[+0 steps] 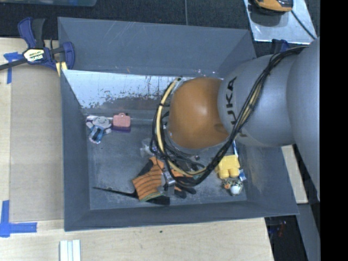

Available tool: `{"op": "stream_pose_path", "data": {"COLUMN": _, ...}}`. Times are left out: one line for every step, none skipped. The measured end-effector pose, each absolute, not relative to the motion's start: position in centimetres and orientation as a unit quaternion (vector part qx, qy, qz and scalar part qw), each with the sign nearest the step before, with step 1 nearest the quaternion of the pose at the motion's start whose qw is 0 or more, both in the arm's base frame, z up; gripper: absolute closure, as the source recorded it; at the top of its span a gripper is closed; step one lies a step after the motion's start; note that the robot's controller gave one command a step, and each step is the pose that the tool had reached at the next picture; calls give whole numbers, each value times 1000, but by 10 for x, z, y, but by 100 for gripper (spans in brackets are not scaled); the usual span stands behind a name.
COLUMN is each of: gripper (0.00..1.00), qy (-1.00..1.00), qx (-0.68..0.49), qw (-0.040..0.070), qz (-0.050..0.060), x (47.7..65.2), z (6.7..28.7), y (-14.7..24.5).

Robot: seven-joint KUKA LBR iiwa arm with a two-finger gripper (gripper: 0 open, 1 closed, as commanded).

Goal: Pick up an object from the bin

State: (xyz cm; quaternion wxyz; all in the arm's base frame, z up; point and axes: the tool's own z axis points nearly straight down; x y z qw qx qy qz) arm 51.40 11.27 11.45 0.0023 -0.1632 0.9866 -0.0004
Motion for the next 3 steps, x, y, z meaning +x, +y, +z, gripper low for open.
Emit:
{"op": "stream_pose_path", "data": {"gripper": 0, "qy": 1000, "qx": -5, "qw": 6, "qz": 0, "x": 526, "z": 74, "y": 74}}
{"op": "stream_pose_path", "data": {"gripper": 100, "qy": 979, "qx": -201, "qw": 7, "qz": 1, "x": 519, "z": 72, "y": 90}}
{"op": "stream_pose_path", "data": {"gripper": 100, "qy": 980, "qx": -201, "qw": 7, "qz": 1, "x": 519, "z": 72, "y": 90}}
